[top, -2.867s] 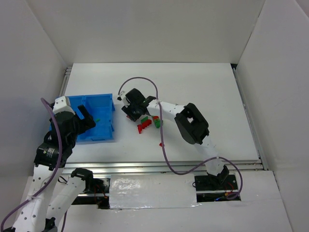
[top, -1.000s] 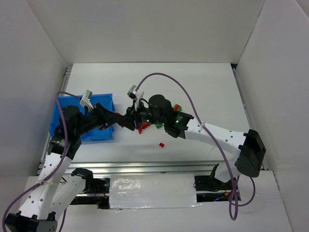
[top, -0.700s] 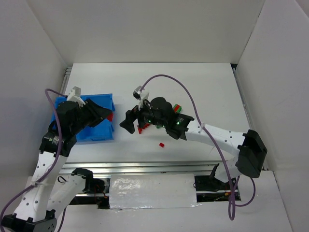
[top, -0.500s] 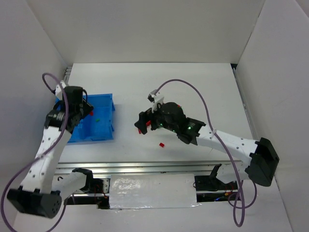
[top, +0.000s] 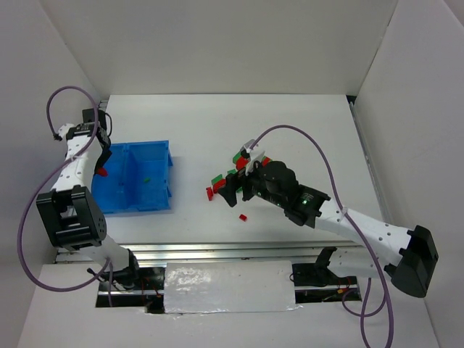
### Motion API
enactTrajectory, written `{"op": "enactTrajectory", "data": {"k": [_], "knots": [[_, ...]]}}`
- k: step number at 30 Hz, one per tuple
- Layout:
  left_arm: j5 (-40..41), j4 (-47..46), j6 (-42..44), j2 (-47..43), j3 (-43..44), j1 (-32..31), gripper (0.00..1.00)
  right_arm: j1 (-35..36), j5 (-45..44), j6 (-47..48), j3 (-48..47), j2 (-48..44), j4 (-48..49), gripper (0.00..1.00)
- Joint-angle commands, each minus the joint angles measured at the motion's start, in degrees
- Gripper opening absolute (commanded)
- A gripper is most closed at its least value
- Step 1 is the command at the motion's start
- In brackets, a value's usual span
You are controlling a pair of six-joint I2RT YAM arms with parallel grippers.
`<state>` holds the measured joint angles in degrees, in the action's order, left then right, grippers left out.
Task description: Sort the legos into containers by color
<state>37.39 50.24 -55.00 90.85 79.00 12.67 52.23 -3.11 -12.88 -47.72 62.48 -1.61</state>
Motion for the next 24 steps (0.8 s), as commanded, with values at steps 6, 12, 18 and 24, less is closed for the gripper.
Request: {"op": "enactTrajectory", "data": {"k": [6, 12, 18, 24], "knots": [[-4.70, -4.27, 2.62, -3.84, -0.96, 2.10, 0.99, -0.37, 1.09, 1.81, -0.09, -2.10, -0.86, 1.00], [-5.39, -3.91, 7.08, -9.19, 0.54, 2.10, 1.00, -1.51, -7.59, -4.94, -4.56, 5.51, -8.90, 1.00], [-16.45, -11.64, 18.15, -24.56, -4.99, -7.18, 0.99, -1.60, -10.17, -9.26, -6.34, 14.33, -17.38, 0.95], [-29.82, -11.75, 25.90, -34.15, -11.58, -13.62, 0.99, -1.34, -4.09, -8.38, -0.97, 16.43, -17.99, 0.81]]}}
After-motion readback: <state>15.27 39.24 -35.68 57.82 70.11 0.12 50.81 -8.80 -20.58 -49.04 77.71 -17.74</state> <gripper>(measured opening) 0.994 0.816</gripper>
